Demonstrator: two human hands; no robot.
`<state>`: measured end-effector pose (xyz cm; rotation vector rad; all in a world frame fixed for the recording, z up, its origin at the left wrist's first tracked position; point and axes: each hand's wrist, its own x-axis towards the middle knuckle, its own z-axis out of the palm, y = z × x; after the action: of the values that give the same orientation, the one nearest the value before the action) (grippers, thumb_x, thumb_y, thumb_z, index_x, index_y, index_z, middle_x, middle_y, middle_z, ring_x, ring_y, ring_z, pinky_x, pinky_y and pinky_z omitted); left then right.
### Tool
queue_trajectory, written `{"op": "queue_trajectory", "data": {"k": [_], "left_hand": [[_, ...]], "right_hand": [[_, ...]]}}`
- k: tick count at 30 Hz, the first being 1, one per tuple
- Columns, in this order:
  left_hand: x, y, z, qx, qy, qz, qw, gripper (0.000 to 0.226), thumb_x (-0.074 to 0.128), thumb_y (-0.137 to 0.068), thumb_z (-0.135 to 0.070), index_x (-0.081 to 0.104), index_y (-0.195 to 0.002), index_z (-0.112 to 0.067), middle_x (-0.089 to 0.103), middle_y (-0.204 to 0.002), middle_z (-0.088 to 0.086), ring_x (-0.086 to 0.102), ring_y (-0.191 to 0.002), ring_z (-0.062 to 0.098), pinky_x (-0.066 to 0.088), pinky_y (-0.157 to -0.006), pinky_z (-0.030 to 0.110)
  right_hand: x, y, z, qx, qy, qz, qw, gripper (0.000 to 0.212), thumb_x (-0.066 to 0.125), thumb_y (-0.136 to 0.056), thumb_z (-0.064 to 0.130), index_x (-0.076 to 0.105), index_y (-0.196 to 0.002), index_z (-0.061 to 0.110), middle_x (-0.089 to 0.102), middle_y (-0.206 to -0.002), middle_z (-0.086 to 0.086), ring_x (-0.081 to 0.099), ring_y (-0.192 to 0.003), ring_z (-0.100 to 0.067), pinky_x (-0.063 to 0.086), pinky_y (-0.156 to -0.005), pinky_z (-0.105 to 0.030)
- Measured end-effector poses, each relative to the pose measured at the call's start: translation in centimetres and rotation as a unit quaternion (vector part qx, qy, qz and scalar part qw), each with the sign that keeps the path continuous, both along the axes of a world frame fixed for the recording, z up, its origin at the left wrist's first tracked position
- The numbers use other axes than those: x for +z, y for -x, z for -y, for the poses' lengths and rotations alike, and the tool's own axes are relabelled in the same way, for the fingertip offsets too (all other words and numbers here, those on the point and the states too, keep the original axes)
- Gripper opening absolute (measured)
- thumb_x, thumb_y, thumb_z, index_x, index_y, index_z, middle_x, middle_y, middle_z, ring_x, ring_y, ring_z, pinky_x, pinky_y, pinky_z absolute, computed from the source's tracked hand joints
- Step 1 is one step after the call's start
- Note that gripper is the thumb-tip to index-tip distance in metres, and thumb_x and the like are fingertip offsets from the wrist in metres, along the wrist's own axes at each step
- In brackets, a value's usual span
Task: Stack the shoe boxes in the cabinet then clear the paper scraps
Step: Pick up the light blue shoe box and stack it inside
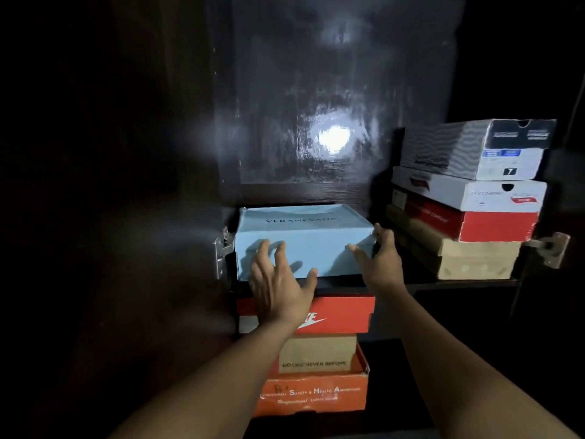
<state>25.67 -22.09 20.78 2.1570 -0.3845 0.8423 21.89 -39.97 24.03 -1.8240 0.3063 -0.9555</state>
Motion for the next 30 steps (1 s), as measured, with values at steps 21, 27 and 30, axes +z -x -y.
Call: {"op": "queue_trajectory", "data": {"k": [21, 27, 30], "left_hand": [[1.7, -5.4, -2.6, -0.036, -0.093, -0.173, 0.98, 0.089, 0.06, -0.084, -0.067, 0.016, -0.156, -0.038, -0.017, -0.161, -0.014, 0.027, -0.146, 0.03, 0.043, -0.098, 0.04], [2.4, -2.9, -3.8, -0.092, -0.084, -0.211, 0.97, 0.092, 0.067, -0.085, -0.058, 0.019, -0.158, -0.027, -0.003, -0.165, -0.003, 0.02, -0.15, 0.028, 0.028, -0.119, 0.046], [2.2, 0.5, -3.6, -0.119, -0.095, -0.215, 0.965, 0.093, 0.066, -0.086, -0.056, 0.016, -0.158, -0.025, 0.001, -0.165, 0.001, 0.016, -0.151, 0.026, 0.024, -0.12, 0.048]], "right_hand": [[-1.4, -5.0, 1.3, 0.092, 0.053, -0.06, 0.992, 0.115, 0.074, -0.077, 0.034, -0.011, -0.152, 0.048, 0.025, -0.161, 0.001, 0.034, -0.141, -0.015, 0.035, -0.116, -0.038], [-1.5, 0.6, 0.1, 0.055, 0.045, -0.127, 0.989, 0.104, 0.079, -0.079, 0.036, 0.012, -0.158, 0.024, 0.038, -0.151, -0.011, 0.044, -0.136, -0.028, 0.04, -0.112, -0.044], [-1.2, 5.9, 0.0, 0.018, 0.062, -0.186, 0.98, 0.093, 0.079, -0.082, 0.033, 0.026, -0.155, 0.014, 0.045, -0.147, -0.017, 0.047, -0.135, -0.029, 0.041, -0.111, -0.037]]}}
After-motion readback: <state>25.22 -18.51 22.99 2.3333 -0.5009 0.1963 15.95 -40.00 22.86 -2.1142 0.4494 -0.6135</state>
